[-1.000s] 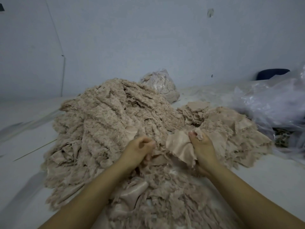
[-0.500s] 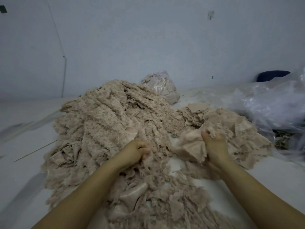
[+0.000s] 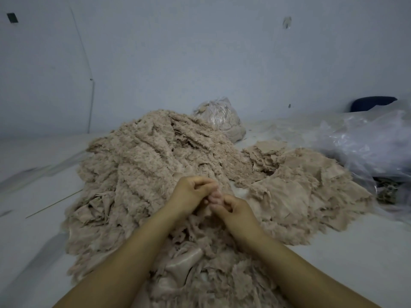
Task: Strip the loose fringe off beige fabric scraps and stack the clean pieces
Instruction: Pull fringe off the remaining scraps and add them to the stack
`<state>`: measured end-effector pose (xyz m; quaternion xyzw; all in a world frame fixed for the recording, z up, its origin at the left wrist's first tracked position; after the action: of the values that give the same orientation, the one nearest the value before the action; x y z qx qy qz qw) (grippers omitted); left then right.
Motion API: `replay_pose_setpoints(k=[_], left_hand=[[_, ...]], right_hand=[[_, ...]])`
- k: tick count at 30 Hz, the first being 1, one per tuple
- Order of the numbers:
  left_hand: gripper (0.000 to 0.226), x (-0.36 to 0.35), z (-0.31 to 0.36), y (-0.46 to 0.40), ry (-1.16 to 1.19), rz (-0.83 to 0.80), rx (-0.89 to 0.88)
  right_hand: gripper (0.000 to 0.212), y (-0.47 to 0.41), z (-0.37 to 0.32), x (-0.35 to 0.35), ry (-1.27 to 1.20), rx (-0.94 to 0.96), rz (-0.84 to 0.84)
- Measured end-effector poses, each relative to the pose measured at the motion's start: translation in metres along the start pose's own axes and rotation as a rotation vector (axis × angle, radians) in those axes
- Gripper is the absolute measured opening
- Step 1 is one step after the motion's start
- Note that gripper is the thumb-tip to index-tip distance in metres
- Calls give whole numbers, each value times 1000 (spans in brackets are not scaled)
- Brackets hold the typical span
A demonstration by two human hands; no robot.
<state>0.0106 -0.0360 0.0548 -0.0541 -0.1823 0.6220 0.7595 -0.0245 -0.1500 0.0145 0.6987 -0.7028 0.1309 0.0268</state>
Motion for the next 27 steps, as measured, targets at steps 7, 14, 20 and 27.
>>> replay_pose_setpoints(k=[7, 14, 20, 27], left_hand=[[17, 55, -25, 3, -75, 482, 31], [14, 7, -20, 8, -613, -179, -217], [27, 15, -16, 10, -753, -204, -230], [37, 14, -13, 7, -820, -52, -180]], right_hand=[[34, 3, 14, 10, -147, -33, 24], [21, 2, 12, 23, -164, -29, 128], [14, 2, 31, 18, -390, -205, 46], [25, -4, 13, 26, -177, -49, 166]])
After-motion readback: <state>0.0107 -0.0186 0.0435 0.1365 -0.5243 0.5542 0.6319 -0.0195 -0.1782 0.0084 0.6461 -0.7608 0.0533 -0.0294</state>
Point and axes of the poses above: each hand's wrist, its own y-axis away from the middle knuckle, its own x-axis out of the back of the hand, z = x × y, the point moved 7 cm from there along -y, towards the middle knuckle, and after that the axes turned 5 degrees about -x, right-handed, at the moved point
